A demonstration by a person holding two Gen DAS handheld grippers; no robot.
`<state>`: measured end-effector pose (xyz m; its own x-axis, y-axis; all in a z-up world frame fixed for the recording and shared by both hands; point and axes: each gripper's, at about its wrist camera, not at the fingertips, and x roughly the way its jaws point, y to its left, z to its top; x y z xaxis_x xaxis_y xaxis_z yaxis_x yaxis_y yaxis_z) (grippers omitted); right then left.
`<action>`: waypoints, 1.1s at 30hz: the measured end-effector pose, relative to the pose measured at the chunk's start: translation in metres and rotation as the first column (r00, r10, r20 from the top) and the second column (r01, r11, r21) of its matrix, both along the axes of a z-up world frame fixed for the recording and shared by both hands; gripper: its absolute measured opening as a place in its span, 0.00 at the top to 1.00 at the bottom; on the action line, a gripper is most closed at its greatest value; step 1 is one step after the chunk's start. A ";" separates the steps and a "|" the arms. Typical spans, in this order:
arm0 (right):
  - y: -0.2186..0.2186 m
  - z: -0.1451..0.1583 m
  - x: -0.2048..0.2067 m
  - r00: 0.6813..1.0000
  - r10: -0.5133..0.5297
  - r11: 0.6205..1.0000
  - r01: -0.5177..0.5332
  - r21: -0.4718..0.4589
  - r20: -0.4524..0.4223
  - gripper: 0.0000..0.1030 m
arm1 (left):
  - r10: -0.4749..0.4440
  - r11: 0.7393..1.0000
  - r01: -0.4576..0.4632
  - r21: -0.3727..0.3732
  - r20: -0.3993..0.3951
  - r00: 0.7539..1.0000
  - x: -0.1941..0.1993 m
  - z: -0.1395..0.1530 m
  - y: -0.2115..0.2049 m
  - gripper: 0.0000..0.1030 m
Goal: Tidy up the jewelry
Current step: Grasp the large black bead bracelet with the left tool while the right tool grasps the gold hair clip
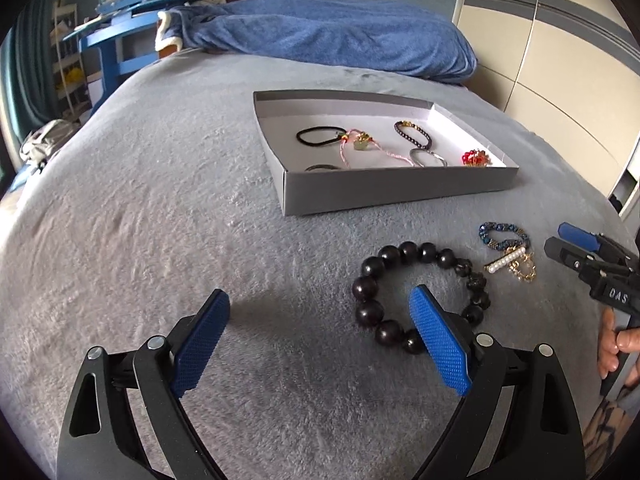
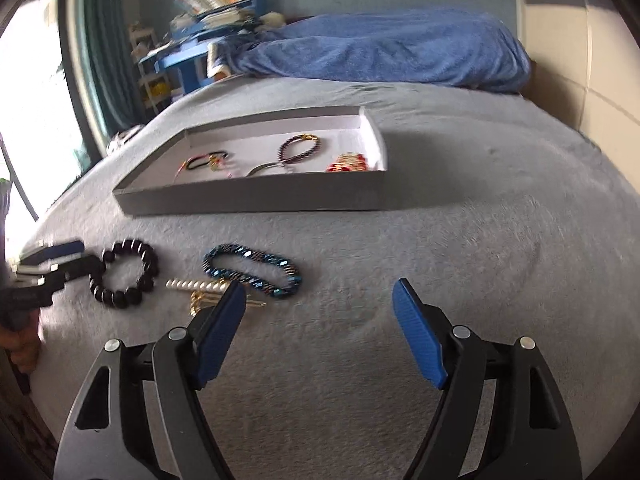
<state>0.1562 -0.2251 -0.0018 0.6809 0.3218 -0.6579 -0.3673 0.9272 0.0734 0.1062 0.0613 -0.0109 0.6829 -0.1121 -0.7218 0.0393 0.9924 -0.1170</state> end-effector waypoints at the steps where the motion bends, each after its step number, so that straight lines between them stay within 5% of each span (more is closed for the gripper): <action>1: 0.005 0.000 -0.003 1.000 0.019 1.000 -0.019 -0.018 0.011 0.27 | 0.001 1.000 -0.001 0.000 -0.006 1.000 0.001 -0.001 0.000 0.12; 14: 0.039 0.001 -0.011 0.994 0.104 0.994 -0.105 -0.028 -0.016 0.27 | 0.015 0.999 -0.014 0.041 -0.024 1.000 0.003 -0.005 -0.003 0.14; 22: 0.061 -0.012 0.000 0.992 0.087 0.985 -0.099 -0.138 -0.086 0.27 | 0.006 0.999 -0.005 0.052 -0.034 0.999 0.005 -0.006 -0.006 0.15; 27: 0.057 -0.014 -0.009 0.991 0.103 0.986 -0.113 -0.125 -0.084 0.51 | -0.031 0.998 0.033 0.059 -0.033 0.999 0.004 -0.006 -0.011 0.33; 33: 0.044 -0.010 -0.015 0.992 0.100 0.993 -0.104 -0.054 -0.073 0.52 | -0.101 0.992 0.103 0.074 -0.024 0.995 0.001 -0.007 -0.022 0.55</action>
<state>0.1407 -0.1816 -0.0118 0.5979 0.3475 -0.7223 -0.4563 0.8884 0.0497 0.1070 0.0388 -0.0174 0.6558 -0.1254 -0.7445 0.1388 0.9893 -0.0443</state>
